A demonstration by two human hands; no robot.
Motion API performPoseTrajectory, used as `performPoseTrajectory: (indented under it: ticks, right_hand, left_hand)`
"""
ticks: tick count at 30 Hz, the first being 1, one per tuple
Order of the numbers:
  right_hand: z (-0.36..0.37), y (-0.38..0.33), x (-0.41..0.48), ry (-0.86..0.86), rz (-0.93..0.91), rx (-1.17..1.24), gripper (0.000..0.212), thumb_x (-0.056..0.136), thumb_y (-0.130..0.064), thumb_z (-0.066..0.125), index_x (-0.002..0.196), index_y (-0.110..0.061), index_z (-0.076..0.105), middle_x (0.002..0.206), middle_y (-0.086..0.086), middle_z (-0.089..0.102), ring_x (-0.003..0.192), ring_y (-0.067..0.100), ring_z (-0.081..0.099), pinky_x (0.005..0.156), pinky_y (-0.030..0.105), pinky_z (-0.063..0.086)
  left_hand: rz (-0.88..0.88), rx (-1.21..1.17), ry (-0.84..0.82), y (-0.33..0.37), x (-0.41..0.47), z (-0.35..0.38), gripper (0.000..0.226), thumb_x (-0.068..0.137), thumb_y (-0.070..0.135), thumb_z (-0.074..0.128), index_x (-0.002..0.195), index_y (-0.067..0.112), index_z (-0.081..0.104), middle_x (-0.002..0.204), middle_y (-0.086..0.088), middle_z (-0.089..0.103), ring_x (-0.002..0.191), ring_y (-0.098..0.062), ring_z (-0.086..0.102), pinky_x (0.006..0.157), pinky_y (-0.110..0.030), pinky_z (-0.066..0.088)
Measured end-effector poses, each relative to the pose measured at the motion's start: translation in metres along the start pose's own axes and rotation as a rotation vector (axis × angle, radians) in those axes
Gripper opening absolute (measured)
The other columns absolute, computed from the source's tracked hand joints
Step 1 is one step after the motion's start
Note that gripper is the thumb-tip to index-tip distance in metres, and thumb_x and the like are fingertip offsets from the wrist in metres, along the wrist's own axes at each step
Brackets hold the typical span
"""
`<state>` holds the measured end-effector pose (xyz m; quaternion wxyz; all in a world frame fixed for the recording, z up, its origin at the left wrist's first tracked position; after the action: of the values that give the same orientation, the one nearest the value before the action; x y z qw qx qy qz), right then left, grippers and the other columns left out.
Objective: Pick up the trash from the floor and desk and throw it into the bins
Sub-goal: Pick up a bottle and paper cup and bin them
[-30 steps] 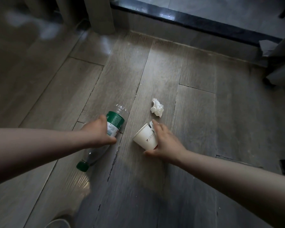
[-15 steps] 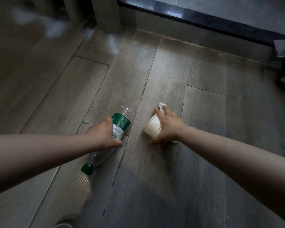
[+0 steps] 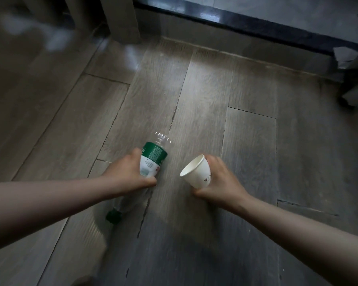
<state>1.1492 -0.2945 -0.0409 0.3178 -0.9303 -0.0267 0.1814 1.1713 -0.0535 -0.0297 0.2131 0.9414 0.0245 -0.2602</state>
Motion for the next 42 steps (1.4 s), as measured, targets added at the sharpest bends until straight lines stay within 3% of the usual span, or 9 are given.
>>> performPoseTrajectory:
  ticks: [5, 10, 13, 16, 20, 23, 28, 33, 42]
  right_hand:
    - [-0.04, 0.009, -0.01, 0.128, 0.191, 0.157, 0.067, 0.059, -0.034, 0.077, 0.118, -0.034, 0.045, 0.108, -0.01, 0.047, 0.093, 0.008, 0.052, 0.07, 0.025, 0.045]
    - [-0.057, 0.019, -0.042, 0.258, 0.551, 0.336, 0.065, 0.047, -0.038, 0.072, 0.107, -0.025, 0.05, 0.101, 0.002, 0.055, 0.081, 0.019, 0.06, 0.065, 0.036, 0.057]
    - [-0.062, 0.002, -0.084, 0.288, 0.722, 0.545, 0.068, 0.04, -0.041, 0.07, 0.102, -0.024, 0.049, 0.099, 0.009, 0.06, 0.074, 0.021, 0.063, 0.054, 0.04, 0.059]
    - [-0.093, -0.034, -0.137, 0.273, 0.794, 0.646, 0.062, 0.041, -0.04, 0.074, 0.095, -0.026, 0.048, 0.098, 0.011, 0.06, 0.073, 0.021, 0.064, 0.052, 0.042, 0.059]
    - [-0.177, -0.083, -0.183, 0.328, 0.797, 0.7, 0.076, 0.04, -0.042, 0.075, 0.109, -0.025, 0.048, 0.105, 0.009, 0.059, 0.082, 0.022, 0.064, 0.055, 0.041, 0.06]
    - [-0.262, -0.123, -0.214, 0.426, 0.788, 0.754, 0.082, 0.037, -0.046, 0.072, 0.113, -0.026, 0.048, 0.106, 0.008, 0.059, 0.086, 0.022, 0.064, 0.057, 0.042, 0.061]
    - [-0.416, -0.191, -0.28, 0.613, 0.751, 0.819, 0.078, 0.039, -0.045, 0.077, 0.111, -0.031, 0.05, 0.106, 0.004, 0.06, 0.089, 0.021, 0.064, 0.06, 0.045, 0.061]
    - [-0.57, -0.263, -0.353, 0.838, 0.63, 0.713, 0.074, 0.042, -0.047, 0.078, 0.109, -0.033, 0.048, 0.106, 0.001, 0.059, 0.095, 0.021, 0.061, 0.078, 0.047, 0.057]
    - [-0.727, -0.39, -0.524, 1.297, 0.463, 0.763, 0.053, 0.051, -0.03, 0.084, 0.093, -0.033, 0.052, 0.089, 0.003, 0.062, 0.079, 0.028, 0.066, 0.053, 0.042, 0.058]
  left_hand:
    - [-0.041, -0.205, 0.001, 0.032, 0.003, -0.008, 0.054, 0.065, 0.052, 0.07, 0.104, 0.026, 0.043, 0.087, 0.007, 0.063, 0.076, -0.013, 0.062, 0.068, -0.031, 0.052]
    - [-0.229, -0.348, -0.028, 0.053, -0.013, -0.02, 0.06, 0.053, 0.052, 0.072, 0.1, 0.023, 0.048, 0.084, 0.003, 0.063, 0.075, -0.017, 0.061, 0.065, -0.032, 0.052]
    - [-0.34, -0.498, -0.052, 0.065, -0.047, -0.031, 0.062, 0.047, 0.053, 0.071, 0.097, 0.022, 0.053, 0.084, -0.003, 0.067, 0.073, -0.022, 0.066, 0.063, -0.043, 0.06]
    - [-0.426, -0.637, -0.132, 0.092, -0.095, -0.064, 0.059, 0.046, 0.047, 0.072, 0.096, 0.016, 0.061, 0.084, -0.01, 0.07, 0.065, -0.025, 0.068, 0.057, -0.046, 0.06]
    - [-0.42, -0.709, -0.209, 0.147, -0.15, -0.134, 0.059, 0.045, 0.044, 0.076, 0.096, 0.017, 0.063, 0.092, -0.014, 0.07, 0.072, -0.032, 0.07, 0.061, -0.042, 0.06]
    - [-0.337, -0.705, -0.201, 0.211, -0.194, -0.201, 0.055, 0.047, 0.04, 0.073, 0.095, 0.015, 0.063, 0.089, -0.013, 0.07, 0.068, -0.026, 0.066, 0.056, -0.031, 0.056]
    - [-0.162, -0.619, -0.172, 0.335, -0.268, -0.312, 0.043, 0.047, 0.042, 0.065, 0.082, 0.015, 0.066, 0.074, -0.007, 0.07, 0.066, -0.023, 0.067, 0.059, -0.043, 0.06]
    - [0.033, -0.578, -0.167, 0.46, -0.354, -0.403, 0.04, 0.055, 0.038, 0.065, 0.092, 0.023, 0.059, 0.082, -0.001, 0.069, 0.075, -0.018, 0.067, 0.067, -0.039, 0.059]
    - [0.481, -0.696, -0.276, 0.593, -0.493, -0.517, 0.042, 0.058, 0.04, 0.071, 0.096, 0.029, 0.057, 0.09, 0.005, 0.069, 0.082, -0.015, 0.068, 0.071, -0.042, 0.06]
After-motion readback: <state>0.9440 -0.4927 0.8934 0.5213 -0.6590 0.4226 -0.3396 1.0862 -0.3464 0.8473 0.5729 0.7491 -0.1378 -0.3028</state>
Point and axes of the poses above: each hand's wrist, its own x-axis towards the middle knuckle, its own z-axis out of the palm, y = z × x, the point moved 3 cm from there along x, towards the middle knuckle
